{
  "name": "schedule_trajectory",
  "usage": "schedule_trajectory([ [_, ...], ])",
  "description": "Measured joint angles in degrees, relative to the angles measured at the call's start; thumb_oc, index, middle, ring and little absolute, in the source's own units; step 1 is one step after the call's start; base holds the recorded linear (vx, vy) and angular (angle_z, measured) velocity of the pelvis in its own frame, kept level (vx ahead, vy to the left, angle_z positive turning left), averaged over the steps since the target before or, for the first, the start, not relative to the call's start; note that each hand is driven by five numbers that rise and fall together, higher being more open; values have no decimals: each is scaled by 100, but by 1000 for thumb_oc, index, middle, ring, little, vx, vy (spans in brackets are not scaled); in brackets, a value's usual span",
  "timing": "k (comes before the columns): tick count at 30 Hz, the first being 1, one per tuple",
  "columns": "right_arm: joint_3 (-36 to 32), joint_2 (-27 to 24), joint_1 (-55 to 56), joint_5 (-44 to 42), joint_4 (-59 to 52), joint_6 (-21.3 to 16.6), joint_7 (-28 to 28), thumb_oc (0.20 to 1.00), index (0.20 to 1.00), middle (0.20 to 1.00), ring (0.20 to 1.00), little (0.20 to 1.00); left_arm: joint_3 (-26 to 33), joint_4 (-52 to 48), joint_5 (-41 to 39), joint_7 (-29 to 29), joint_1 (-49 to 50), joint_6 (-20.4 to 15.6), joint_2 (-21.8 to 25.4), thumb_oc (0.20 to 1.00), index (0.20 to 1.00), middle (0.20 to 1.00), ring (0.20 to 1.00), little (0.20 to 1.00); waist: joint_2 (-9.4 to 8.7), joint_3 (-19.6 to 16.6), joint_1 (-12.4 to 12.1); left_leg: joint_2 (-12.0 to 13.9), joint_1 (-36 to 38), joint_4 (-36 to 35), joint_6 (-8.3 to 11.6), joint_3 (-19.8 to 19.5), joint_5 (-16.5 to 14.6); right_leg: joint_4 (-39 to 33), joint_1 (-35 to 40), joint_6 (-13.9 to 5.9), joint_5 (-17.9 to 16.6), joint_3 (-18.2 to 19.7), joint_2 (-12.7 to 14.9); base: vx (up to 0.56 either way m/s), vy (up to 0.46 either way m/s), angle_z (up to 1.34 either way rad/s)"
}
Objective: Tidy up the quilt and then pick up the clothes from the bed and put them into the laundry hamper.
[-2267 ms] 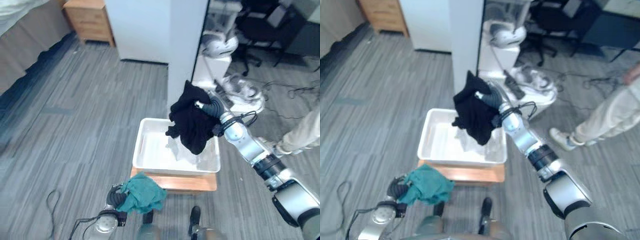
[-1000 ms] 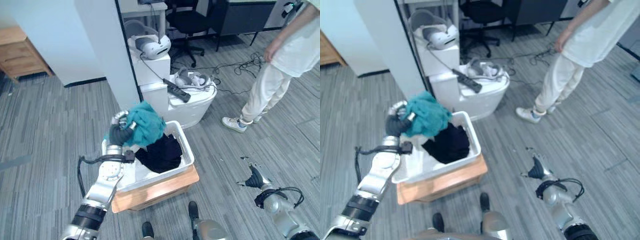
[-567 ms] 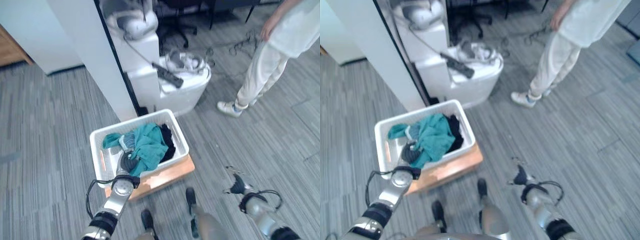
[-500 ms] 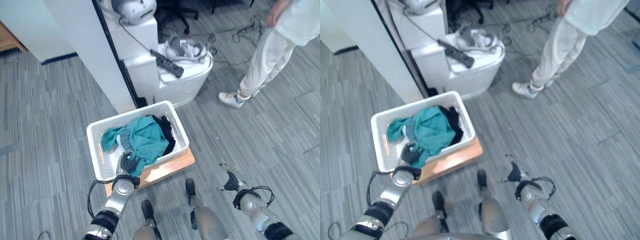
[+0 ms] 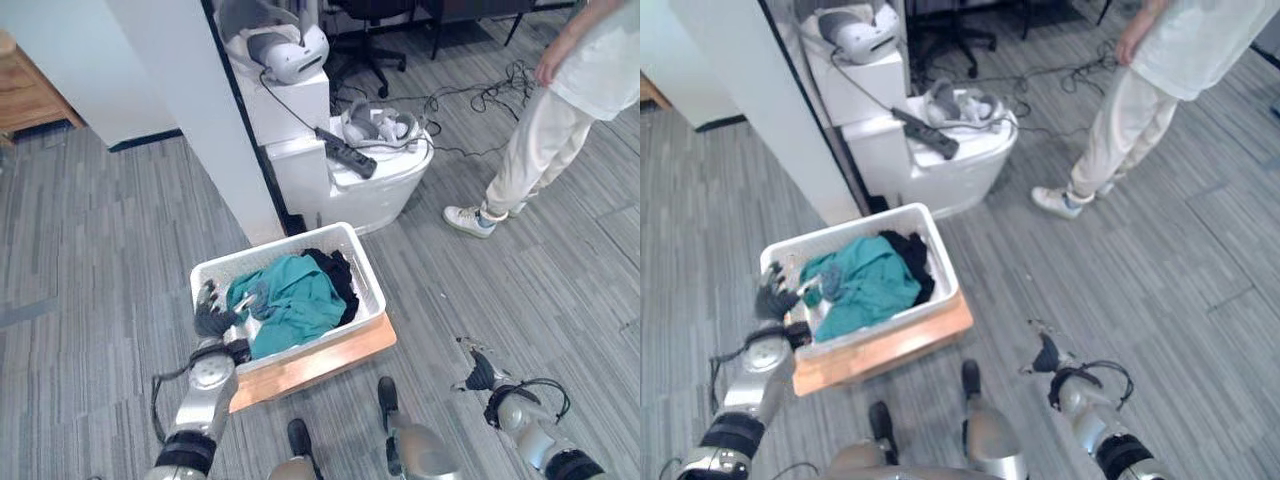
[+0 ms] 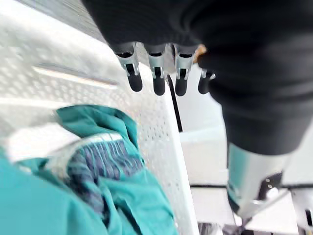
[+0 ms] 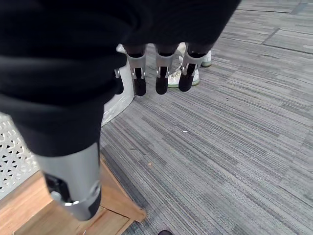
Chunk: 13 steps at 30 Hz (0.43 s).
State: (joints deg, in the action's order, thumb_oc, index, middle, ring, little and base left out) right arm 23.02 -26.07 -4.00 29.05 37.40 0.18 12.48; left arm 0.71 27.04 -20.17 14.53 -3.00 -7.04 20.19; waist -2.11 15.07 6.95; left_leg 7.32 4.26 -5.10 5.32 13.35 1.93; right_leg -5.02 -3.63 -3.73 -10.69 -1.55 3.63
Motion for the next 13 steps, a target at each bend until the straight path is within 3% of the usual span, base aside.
schedule_trajectory([
  [6, -19, 196, 240, -109, 710, 35, -99, 1000, 1000, 1000, 1000, 1000, 90, 1164, -152, -248, 737, 34, -163, 1000, 1000, 1000, 1000, 1000, 126, -612, -244, -11, 92, -1, -7, -153, -67, -2, 207, -28, 110, -146, 29, 29, 35, 13],
  [7, -43, 357, 227, -281, 917, 28, -102, 1000, 1000, 1000, 1000, 1000, 99, 1895, -93, -333, 833, 53, -226, 1000, 1000, 1000, 1000, 1000, 105, -747, -259, -12, 102, -1, -2, -166, -70, -3, 222, -36, 166, -158, 34, 13, 22, 8],
  [9, -54, 526, 278, -333, 1072, 30, -115, 1000, 1000, 1000, 1000, 1000, 80, 2291, -93, -358, 1084, 315, -305, 1000, 1000, 1000, 1000, 1000, 39, -815, -288, -12, 94, -1, 2, -182, -78, -3, 239, -3, 189, -174, 40, 21, 24, 12],
  [13, -506, 1097, 231, -964, 1914, 115, -58, 1000, 1000, 1000, 1000, 1000, 87, 3678, 79, -447, 1146, 404, -548, 1000, 1000, 1000, 1000, 1000, -52, -935, -336, -27, 91, 0, -20, -298, -44, -3, 259, 17, 203, -217, 57, 32, 32, 10],
])
